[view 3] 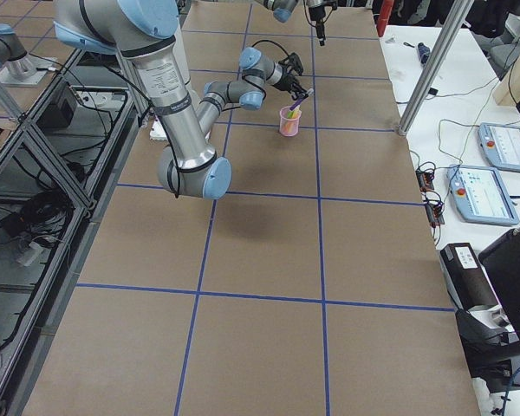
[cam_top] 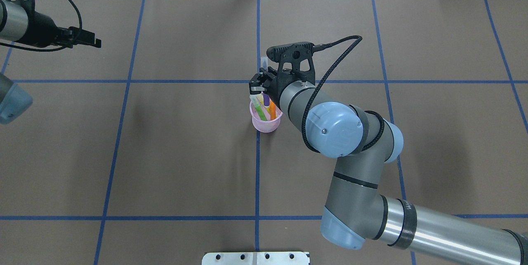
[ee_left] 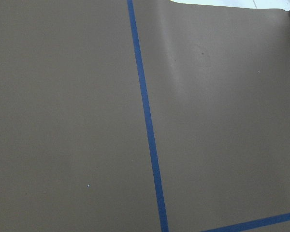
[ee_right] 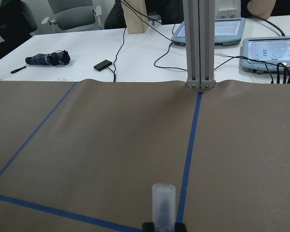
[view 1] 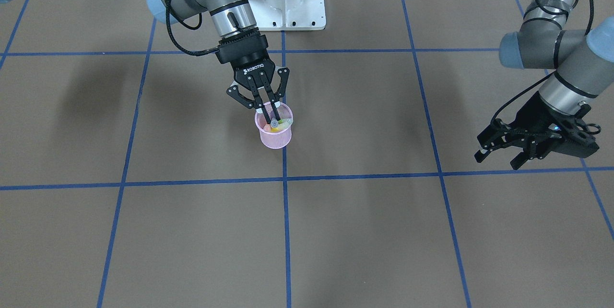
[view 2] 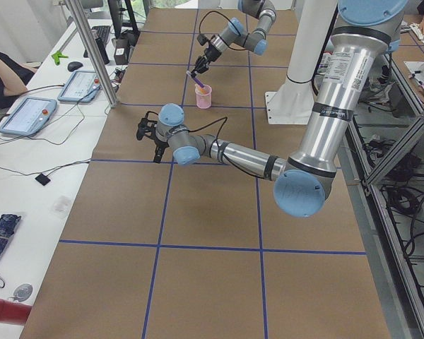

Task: Collect pens into pen holder
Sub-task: 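Swing the purple marker over the pink cup and lower it in with the right gripper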

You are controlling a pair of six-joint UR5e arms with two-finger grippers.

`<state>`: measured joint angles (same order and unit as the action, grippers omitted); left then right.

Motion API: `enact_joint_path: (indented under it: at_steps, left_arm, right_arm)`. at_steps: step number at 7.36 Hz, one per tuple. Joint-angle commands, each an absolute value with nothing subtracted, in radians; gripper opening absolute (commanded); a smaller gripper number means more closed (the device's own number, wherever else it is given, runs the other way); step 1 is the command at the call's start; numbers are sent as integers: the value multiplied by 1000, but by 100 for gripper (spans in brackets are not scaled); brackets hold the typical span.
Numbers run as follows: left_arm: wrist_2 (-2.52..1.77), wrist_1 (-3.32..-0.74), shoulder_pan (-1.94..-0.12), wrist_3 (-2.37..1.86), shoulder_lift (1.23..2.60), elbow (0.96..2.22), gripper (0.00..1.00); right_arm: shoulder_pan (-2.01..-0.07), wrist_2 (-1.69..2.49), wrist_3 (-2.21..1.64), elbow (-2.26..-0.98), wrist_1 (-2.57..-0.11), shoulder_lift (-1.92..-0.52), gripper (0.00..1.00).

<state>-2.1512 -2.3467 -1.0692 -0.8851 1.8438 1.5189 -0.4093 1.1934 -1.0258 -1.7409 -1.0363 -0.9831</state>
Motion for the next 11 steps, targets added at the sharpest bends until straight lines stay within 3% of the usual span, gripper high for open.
enact_joint_path:
  at_steps: [1,3,4,5,6,9,11]
  left_arm:
    - [-2151,-2352,-1069,-885,1844,1511,98]
    - [-2151,-2358,-1069,-885,1842,1497,98]
    - [-2151,-2359,-1069,-885,1842,1496,98]
    - [-2151,-2359,-1069,-885,1842,1496,98]
    - [-2151,-2361,-1069,-885,1842,1496,99]
    - [-2155,-2353,-1100,-885,1845,1497,100]
    - [-2202,-2288,-1176,-782,1845,1494,100]
  right_arm:
    - [-367,1148,-1013,-1733,-1035,-992,0]
    - [-359,1132,-996,-1721,-1035,-992,0]
    - [-359,1132,-967,-1720,-1035,-991,27]
    - [-359,1131,-924,-1718,-1034,-979,91]
    - [-360,1132,-922,-1726,-1035,-977,99]
    - [-395,1228,-930,-1805,-1127,-979,99]
    - [-535,1448,-931,-1911,-1373,-992,99]
